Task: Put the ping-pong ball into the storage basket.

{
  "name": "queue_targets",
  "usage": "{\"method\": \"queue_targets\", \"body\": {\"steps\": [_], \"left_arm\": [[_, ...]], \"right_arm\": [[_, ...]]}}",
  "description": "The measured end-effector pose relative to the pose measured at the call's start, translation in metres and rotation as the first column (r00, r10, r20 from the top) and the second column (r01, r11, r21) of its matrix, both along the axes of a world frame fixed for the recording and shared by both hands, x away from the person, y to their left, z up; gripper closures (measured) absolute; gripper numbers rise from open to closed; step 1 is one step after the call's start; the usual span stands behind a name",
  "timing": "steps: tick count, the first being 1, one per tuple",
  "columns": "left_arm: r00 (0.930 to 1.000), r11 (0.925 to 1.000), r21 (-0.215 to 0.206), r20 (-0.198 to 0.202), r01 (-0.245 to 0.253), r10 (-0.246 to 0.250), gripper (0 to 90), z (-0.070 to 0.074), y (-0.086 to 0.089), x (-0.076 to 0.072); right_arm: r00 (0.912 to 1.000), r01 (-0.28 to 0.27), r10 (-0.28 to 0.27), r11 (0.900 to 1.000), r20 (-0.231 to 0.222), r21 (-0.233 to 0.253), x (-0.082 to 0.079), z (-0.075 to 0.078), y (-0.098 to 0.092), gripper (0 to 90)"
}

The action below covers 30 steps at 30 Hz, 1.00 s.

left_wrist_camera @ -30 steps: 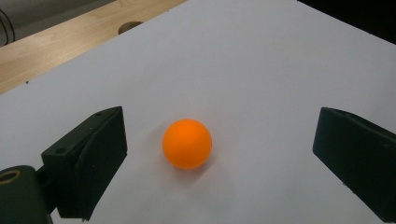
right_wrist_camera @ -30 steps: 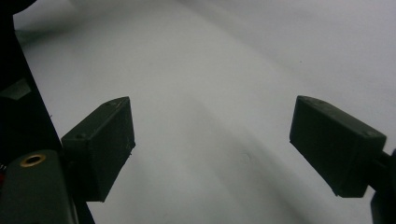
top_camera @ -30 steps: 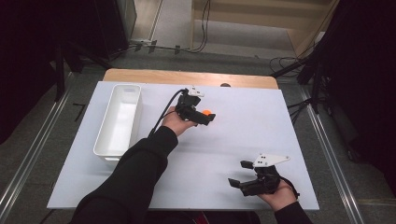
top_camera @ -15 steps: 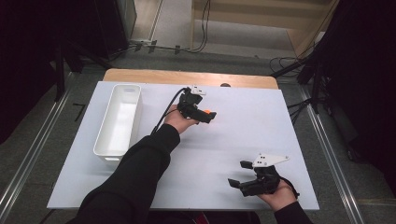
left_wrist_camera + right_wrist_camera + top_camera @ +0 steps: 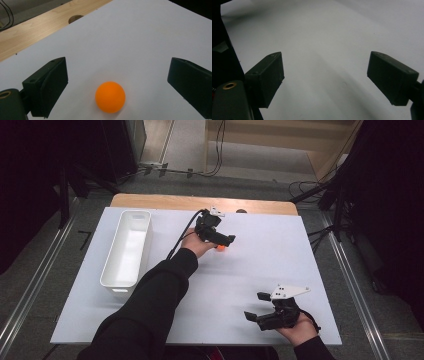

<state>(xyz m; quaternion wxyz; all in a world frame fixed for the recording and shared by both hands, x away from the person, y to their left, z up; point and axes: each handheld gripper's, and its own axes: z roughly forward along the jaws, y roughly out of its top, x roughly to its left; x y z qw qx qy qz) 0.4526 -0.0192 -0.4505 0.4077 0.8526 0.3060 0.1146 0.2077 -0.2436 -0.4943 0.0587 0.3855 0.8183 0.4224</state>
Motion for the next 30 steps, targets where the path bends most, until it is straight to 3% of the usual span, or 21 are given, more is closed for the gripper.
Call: {"method": "queue_targets", "body": {"steps": [8, 14, 20, 30], "left_arm": [[0.9998, 1.0, -0.006, -0.02, -0.007, 0.007, 3.6, -0.006, -0.001, 0.003], [0.9999, 0.9999, 0.005, 0.005, -0.011, 0.011, 5.1, -0.007, -0.003, 0.002], [0.9999, 0.9999, -0.013, -0.011, -0.011, 0.011, 5.2, -0.01, -0.004, 0.003], [0.9997, 1.0, 0.001, -0.025, 0.001, -0.001, 5.2, -0.016, -0.007, 0.003]], "right_arm": [[1.0, 0.0, 0.0, 1.0, 0.0, 0.001, 0.0, 0.0, 0.0, 12.7], [1.0, 0.0, 0.0, 1.0, -0.001, 0.005, 0.0, 0.0, 0.0, 12.7], [1.0, -0.003, 0.003, 1.0, -0.006, 0.0, 0.0, 0.0, 0.0, 12.7], [1.0, -0.001, 0.001, 1.0, 0.0, 0.002, 0.0, 0.0, 0.0, 12.7]]}}
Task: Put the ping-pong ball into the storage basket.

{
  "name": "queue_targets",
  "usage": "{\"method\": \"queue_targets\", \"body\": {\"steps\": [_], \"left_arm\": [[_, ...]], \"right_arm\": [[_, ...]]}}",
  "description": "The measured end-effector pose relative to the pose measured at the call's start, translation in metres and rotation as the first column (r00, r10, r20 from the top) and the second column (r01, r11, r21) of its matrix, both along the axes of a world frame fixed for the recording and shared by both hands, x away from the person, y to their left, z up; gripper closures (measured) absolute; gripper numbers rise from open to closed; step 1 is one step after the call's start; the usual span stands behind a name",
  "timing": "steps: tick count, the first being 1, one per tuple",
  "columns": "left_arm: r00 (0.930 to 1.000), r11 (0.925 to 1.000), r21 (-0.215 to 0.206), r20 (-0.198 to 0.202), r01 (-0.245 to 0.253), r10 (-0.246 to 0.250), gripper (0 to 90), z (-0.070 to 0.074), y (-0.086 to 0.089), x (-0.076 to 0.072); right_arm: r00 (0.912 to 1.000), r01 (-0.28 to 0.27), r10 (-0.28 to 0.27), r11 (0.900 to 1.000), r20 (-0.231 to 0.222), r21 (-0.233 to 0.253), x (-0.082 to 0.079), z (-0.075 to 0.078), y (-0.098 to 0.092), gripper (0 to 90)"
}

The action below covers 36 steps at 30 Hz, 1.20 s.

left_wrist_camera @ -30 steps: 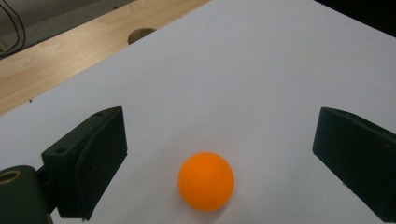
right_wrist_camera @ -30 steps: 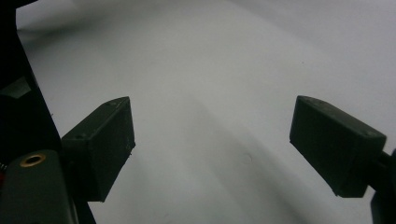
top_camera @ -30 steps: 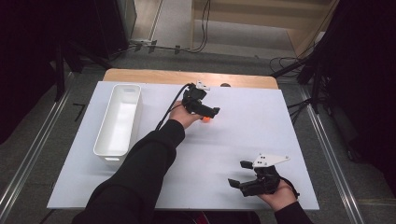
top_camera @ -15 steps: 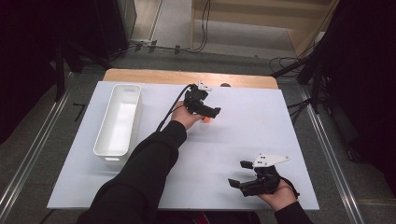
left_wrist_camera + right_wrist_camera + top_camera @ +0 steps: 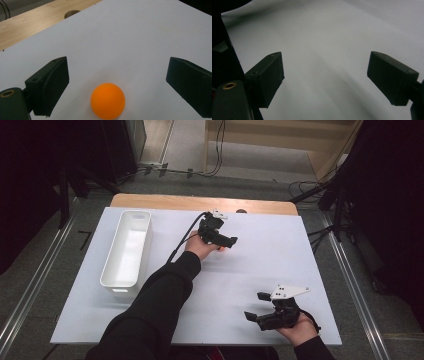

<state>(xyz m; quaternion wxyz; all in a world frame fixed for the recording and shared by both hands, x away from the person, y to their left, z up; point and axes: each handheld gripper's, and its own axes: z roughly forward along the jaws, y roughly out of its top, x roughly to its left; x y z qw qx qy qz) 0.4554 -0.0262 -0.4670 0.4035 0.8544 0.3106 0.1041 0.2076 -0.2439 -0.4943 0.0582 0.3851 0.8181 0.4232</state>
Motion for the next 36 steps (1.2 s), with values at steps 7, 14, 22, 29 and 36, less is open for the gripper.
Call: {"method": "queue_targets", "body": {"steps": [7, 14, 22, 29, 36], "left_arm": [[0.9999, 1.0, 0.003, -0.011, 0.0, 0.0, 5.2, -0.004, -0.001, 0.0], [1.0, 0.9999, 0.01, -0.008, -0.002, 0.002, 5.1, -0.007, -0.003, -0.001], [0.9999, 1.0, 0.005, -0.014, -0.002, 0.002, 5.0, -0.01, -0.002, -0.001], [0.9998, 1.0, -0.007, -0.022, -0.002, 0.002, 5.0, -0.015, 0.001, -0.002], [0.9997, 1.0, -0.008, -0.024, -0.005, 0.004, 5.0, -0.022, 0.004, -0.001]], "right_arm": [[1.0, 0.001, -0.001, 1.0, 0.0, 0.0, 0.0, 0.0, 0.0, 12.7], [1.0, 0.0, 0.0, 1.0, 0.0, 0.0, 0.0, 0.0, 0.0, 12.7], [1.0, -0.002, 0.002, 1.0, -0.001, 0.001, 0.0, 0.0, -0.001, 12.7], [1.0, -0.001, 0.001, 1.0, 0.0, -0.001, 0.0, 0.0, 0.0, 12.7], [1.0, -0.003, 0.003, 1.0, -0.006, -0.002, 0.0, 0.0, 0.0, 12.7]]}}
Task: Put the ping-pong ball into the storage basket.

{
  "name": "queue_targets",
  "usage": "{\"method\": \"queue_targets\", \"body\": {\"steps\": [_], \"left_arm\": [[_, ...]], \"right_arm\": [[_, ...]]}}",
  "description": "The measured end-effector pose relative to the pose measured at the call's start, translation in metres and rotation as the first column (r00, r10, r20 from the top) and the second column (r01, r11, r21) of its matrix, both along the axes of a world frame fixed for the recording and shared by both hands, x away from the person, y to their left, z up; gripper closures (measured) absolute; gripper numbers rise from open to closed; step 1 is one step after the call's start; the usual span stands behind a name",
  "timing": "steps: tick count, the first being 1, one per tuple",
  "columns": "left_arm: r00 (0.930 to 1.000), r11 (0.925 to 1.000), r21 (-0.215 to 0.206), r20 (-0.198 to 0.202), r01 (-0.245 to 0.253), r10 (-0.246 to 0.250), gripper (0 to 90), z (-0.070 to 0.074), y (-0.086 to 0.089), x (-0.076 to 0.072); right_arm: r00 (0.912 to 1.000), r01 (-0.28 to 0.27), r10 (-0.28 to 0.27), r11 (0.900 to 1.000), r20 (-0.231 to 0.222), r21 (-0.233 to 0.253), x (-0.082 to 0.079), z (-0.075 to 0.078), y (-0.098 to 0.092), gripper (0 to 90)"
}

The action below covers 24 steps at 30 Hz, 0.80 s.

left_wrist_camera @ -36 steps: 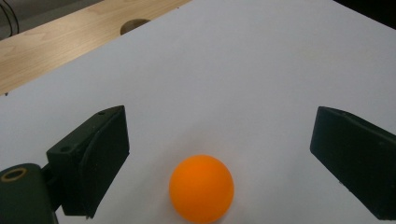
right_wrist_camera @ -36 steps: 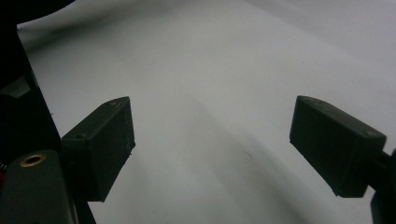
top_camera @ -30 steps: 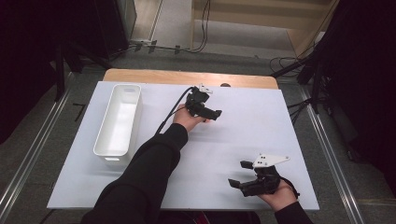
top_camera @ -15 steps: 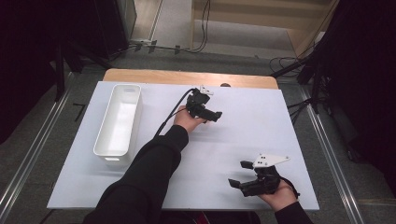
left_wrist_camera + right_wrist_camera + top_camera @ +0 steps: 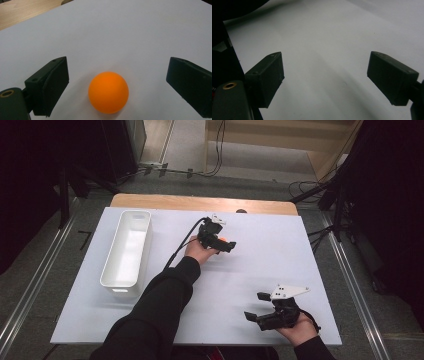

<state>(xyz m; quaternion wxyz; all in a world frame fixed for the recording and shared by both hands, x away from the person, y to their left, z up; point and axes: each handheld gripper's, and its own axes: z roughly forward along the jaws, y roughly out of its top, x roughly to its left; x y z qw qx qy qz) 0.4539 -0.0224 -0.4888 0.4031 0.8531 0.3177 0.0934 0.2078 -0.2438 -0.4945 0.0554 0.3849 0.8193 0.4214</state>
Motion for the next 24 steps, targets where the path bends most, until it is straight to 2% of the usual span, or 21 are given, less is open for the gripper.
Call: {"method": "queue_targets", "body": {"steps": [13, 22, 24], "left_arm": [[0.9999, 0.9998, 0.013, -0.004, -0.015, 0.015, 5.0, -0.015, 0.002, 0.001], [0.9998, 0.999, 0.041, -0.006, -0.019, 0.02, 5.0, -0.023, 0.001, 0.001], [0.9998, 0.9981, 0.059, -0.005, -0.018, 0.019, 5.0, -0.026, 0.001, 0.002]], "right_arm": [[1.0, -0.005, 0.005, 1.0, 0.002, 0.0, 0.001, -0.001, 0.001, 12.7], [0.9999, -0.011, 0.011, 1.0, 0.002, -0.002, 0.001, -0.001, 0.001, 12.7], [0.9999, -0.011, 0.011, 1.0, 0.001, -0.001, 0.001, -0.001, 0.001, 12.7]]}}
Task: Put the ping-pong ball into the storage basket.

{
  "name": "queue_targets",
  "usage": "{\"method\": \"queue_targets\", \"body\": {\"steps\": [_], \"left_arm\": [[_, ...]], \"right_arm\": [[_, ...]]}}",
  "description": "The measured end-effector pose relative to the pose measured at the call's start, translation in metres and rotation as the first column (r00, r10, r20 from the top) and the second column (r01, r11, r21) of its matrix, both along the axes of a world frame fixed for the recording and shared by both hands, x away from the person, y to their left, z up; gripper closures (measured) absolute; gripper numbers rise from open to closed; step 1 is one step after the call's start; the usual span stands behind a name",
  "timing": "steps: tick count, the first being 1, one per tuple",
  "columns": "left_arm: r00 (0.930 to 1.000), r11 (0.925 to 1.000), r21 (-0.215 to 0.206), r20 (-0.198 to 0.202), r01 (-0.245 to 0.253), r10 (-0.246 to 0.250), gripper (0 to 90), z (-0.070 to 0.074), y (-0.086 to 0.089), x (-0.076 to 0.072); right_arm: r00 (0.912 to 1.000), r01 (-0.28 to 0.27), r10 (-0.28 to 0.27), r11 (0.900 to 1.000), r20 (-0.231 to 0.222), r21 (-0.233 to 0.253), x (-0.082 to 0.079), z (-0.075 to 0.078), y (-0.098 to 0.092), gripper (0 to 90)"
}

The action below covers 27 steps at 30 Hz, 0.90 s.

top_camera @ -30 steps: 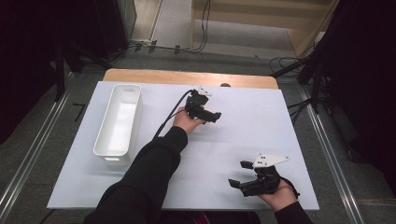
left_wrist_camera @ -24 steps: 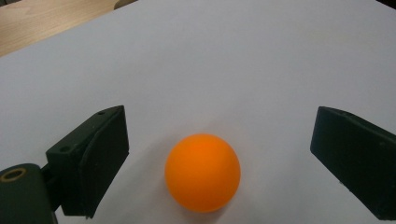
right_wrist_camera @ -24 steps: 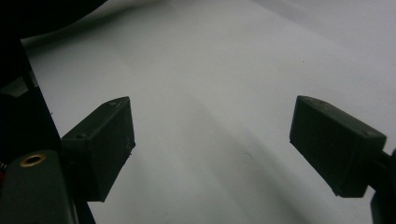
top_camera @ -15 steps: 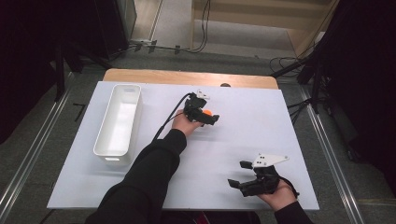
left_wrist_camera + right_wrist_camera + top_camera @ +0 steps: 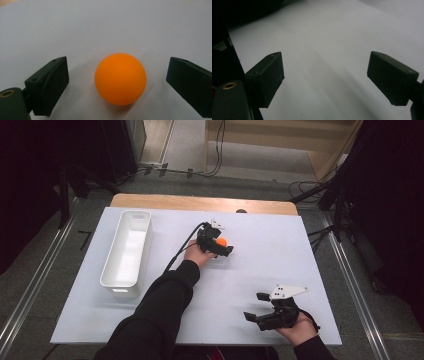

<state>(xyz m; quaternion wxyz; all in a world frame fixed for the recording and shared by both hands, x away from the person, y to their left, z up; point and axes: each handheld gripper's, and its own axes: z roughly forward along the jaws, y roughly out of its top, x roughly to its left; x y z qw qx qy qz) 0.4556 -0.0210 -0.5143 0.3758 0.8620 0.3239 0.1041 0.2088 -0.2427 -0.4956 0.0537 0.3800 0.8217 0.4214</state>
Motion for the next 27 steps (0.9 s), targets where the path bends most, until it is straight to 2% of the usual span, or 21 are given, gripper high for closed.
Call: {"method": "queue_targets", "body": {"steps": [3, 5, 9, 12, 27], "left_arm": [[0.9998, 0.9998, 0.008, -0.002, -0.017, 0.017, 5.0, -0.0009, -0.0006, 0.0001], [0.9998, 0.9996, 0.021, 0.007, -0.02, 0.02, 5.0, -0.0013, -0.0022, -0.001], [0.9991, 0.9972, 0.074, 0.041, -0.013, 0.01, 5.2, -0.0022, -0.007, -0.0042], [0.9984, 0.9958, 0.09, 0.055, -0.019, 0.014, 5.2, -0.0027, -0.0087, -0.0055], [0.998, 0.9946, 0.099, 0.057, -0.033, 0.028, 7.6, -0.0025, -0.008, -0.0052]], "right_arm": [[1.0, 0.0, 0.0, 1.0, -0.001, -0.002, -0.0001, -0.0001, -0.0001, 12.7], [1.0, 0.0, 0.0, 1.0, 0.0, -0.004, 0.0, -0.0003, 0.0, 12.7], [1.0, -0.001, 0.001, 1.0, -0.001, -0.004, 0.0, -0.0002, 0.0001, 12.7], [1.0, 0.002, -0.002, 1.0, -0.005, -0.004, -0.0004, -0.0001, 0.0006, 12.7], [1.0, 0.001, -0.001, 1.0, -0.002, -0.011, -0.0011, -0.0004, 0.0004, 12.7]]}}
